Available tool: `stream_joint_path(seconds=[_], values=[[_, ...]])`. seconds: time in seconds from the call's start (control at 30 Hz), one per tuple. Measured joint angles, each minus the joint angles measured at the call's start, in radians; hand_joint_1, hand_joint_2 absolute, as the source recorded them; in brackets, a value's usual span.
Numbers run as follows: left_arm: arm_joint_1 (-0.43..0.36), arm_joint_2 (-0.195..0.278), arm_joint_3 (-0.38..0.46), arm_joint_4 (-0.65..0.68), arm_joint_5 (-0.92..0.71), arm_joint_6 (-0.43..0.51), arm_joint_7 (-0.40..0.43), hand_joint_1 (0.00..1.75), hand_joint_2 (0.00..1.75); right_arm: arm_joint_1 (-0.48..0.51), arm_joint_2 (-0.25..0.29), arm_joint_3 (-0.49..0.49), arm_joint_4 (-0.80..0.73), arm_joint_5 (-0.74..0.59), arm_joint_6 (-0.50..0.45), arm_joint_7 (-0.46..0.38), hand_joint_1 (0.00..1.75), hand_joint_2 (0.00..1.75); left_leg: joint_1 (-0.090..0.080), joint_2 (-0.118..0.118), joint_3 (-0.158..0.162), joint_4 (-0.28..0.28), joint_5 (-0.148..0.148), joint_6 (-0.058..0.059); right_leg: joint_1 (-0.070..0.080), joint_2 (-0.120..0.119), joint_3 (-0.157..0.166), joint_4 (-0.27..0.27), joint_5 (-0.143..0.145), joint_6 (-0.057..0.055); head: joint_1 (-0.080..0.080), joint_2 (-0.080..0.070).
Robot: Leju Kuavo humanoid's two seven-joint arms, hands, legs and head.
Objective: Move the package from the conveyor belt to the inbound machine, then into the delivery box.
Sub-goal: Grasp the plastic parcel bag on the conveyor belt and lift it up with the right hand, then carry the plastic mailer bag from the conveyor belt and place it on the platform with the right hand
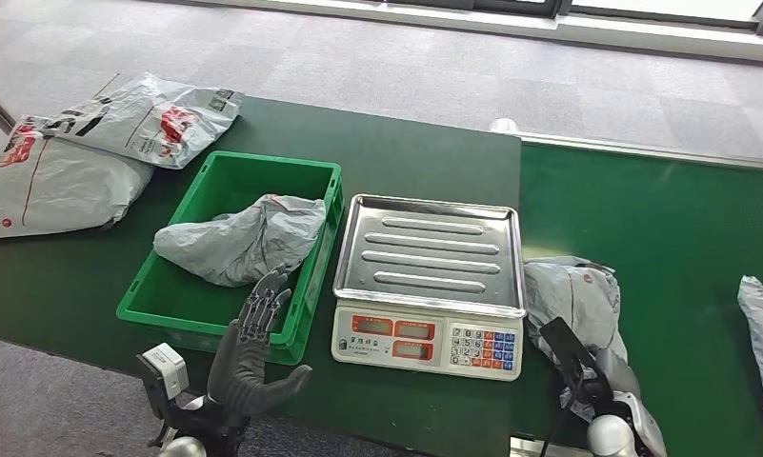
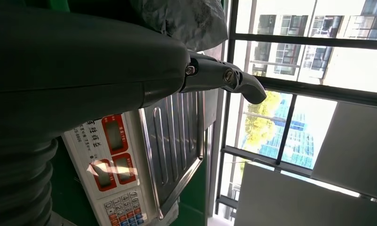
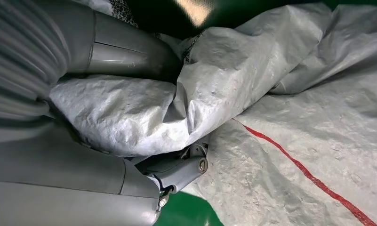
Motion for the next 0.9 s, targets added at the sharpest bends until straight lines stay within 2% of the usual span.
stream_joint_path(seconds=[0.13, 0.23, 0.33, 0.4, 0.47, 0.53, 0.63, 0.7, 0.8, 0.9], values=[[0.000, -0.001, 0.000, 0.000, -0.021, 0.026, -0.014, 0.00, 1.75, 0.005, 0.000, -0.002, -0.003, -0.205, 0.046, -0.120, 1.75, 1.75, 0.000, 0.002, 0.000, 0.000, -0.001, -0.001, 0.000, 0.001, -0.001, 0.000, 0.000, 0.000, 0.000, 0.000], [0.004, -0.004, -0.003, -0.003, -0.034, 0.058, -0.031, 0.00, 1.75, 0.017, 0.002, -0.002, -0.033, -0.384, -0.021, -0.236, 1.75, 1.75, 0.000, 0.002, 0.000, 0.000, 0.000, -0.001, 0.000, 0.001, -0.001, 0.000, 0.000, 0.000, 0.000, 0.000], [0.019, -0.006, -0.003, -0.015, -0.030, 0.082, -0.055, 0.00, 1.75, 0.020, 0.006, -0.007, -0.113, -0.555, -0.189, -0.400, 1.75, 1.75, 0.000, 0.001, -0.001, 0.000, 0.000, -0.001, 0.000, 0.001, -0.001, 0.000, 0.000, 0.000, 0.000, 0.000], [0.025, -0.007, -0.006, -0.021, -0.027, 0.097, -0.080, 0.00, 1.75, 0.013, 0.016, -0.010, -0.205, -0.656, -0.351, -0.578, 1.75, 1.75, 0.000, 0.000, -0.002, 0.000, 0.000, -0.001, 0.000, 0.000, -0.001, 0.001, 0.000, 0.000, 0.000, 0.000], [0.021, -0.008, -0.012, -0.022, -0.027, 0.112, -0.103, 0.00, 1.75, -0.017, 0.032, 0.010, -0.316, -0.689, -0.523, -0.752, 1.75, 1.75, 0.000, 0.001, -0.002, 0.000, 0.000, -0.001, 0.000, 0.001, -0.001, 0.001, 0.000, 0.000, 0.000, 0.000], [0.006, -0.008, -0.020, -0.020, -0.027, 0.122, -0.113, 0.00, 1.75, -0.064, 0.040, 0.068, -0.408, -0.641, -0.639, -0.817, 1.75, 1.75, 0.000, 0.004, 0.000, 0.000, 0.000, -0.002, 0.000, 0.004, -0.001, 0.001, 0.001, -0.001, 0.000, 0.000], [-0.021, -0.008, -0.026, -0.016, -0.027, 0.126, -0.113, 0.00, 1.75, -0.135, 0.051, 0.167, -0.470, -0.589, -0.706, -0.808, 1.75, 1.75, 0.000, 0.005, 0.001, -0.001, 0.001, -0.002, 0.000, 0.005, -0.001, 0.001, 0.001, -0.001, 0.000, 0.000], [-0.036, -0.008, -0.027, -0.013, -0.027, 0.126, -0.109, 0.00, 1.75, -0.181, 0.057, 0.229, -0.476, -0.579, -0.694, -0.760, 1.75, 1.75, 0.000, 0.004, 0.001, -0.001, 0.002, -0.002, 0.000, 0.003, 0.000, 0.001, 0.002, -0.002, 0.000, 0.000], [-0.056, -0.006, -0.026, -0.007, -0.028, 0.117, -0.106, 0.00, 1.75, -0.252, 0.057, 0.325, -0.448, -0.490, -0.578, -0.615, 1.75, 1.75, 0.000, 0.004, 0.000, -0.001, 0.004, -0.003, 0.000, 0.003, -0.001, 0.002, 0.004, -0.003, 0.000, 0.000], [-0.084, -0.005, -0.024, 0.000, -0.035, 0.100, -0.104, 0.00, 1.75, -0.340, 0.057, 0.422, -0.359, -0.346, -0.381, -0.459, 1.75, 1.75, 0.000, 0.004, 0.000, -0.001, 0.005, -0.003, 0.000, 0.004, -0.001, 0.002, 0.005, -0.004, 0.000, 0.000]])
